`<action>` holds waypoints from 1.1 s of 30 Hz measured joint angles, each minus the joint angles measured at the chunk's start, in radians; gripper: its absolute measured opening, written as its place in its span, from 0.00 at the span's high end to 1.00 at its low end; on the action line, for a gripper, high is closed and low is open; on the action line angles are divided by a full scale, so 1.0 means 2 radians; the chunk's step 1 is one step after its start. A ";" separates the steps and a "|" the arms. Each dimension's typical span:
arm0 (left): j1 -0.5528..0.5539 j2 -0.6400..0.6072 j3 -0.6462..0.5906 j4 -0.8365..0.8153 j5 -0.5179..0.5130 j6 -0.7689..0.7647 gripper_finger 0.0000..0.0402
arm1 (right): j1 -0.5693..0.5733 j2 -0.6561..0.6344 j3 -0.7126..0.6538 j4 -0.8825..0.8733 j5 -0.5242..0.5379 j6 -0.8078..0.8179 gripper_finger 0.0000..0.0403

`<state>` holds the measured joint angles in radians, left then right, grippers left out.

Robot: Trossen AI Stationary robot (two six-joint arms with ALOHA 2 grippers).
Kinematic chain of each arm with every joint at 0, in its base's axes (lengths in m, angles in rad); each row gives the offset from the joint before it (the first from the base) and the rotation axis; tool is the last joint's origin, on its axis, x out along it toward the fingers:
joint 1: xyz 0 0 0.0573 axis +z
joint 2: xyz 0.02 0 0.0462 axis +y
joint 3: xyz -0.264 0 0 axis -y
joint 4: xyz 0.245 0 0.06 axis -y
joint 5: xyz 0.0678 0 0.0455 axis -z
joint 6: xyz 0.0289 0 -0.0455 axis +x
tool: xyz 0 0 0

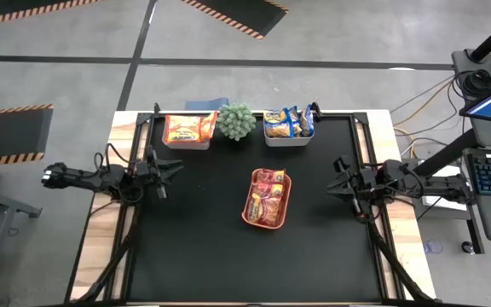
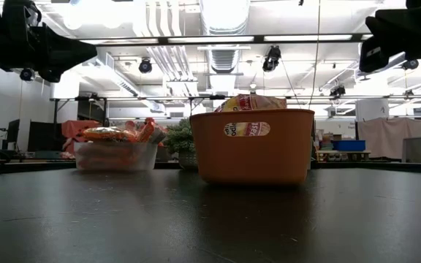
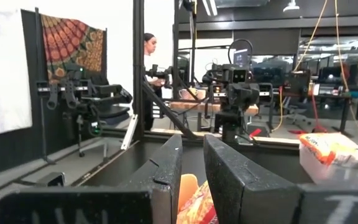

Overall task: Sort Maruchan noodles
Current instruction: Return to Home Position

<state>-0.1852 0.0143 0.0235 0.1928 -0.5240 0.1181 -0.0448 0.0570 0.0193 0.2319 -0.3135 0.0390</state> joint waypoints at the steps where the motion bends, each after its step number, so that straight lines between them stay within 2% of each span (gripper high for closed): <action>1: 0.000 0.000 0.000 0.000 0.000 0.000 0.81 | 0.000 0.001 0.000 0.001 0.000 -0.004 0.85; 33: 0.000 0.001 0.000 0.000 0.000 0.000 0.81 | 0.000 0.002 0.000 0.001 0.000 -0.016 0.85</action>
<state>-0.1852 0.0162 0.0238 0.1928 -0.5236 0.1181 -0.0448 0.0608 0.0196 0.2344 -0.3134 0.0074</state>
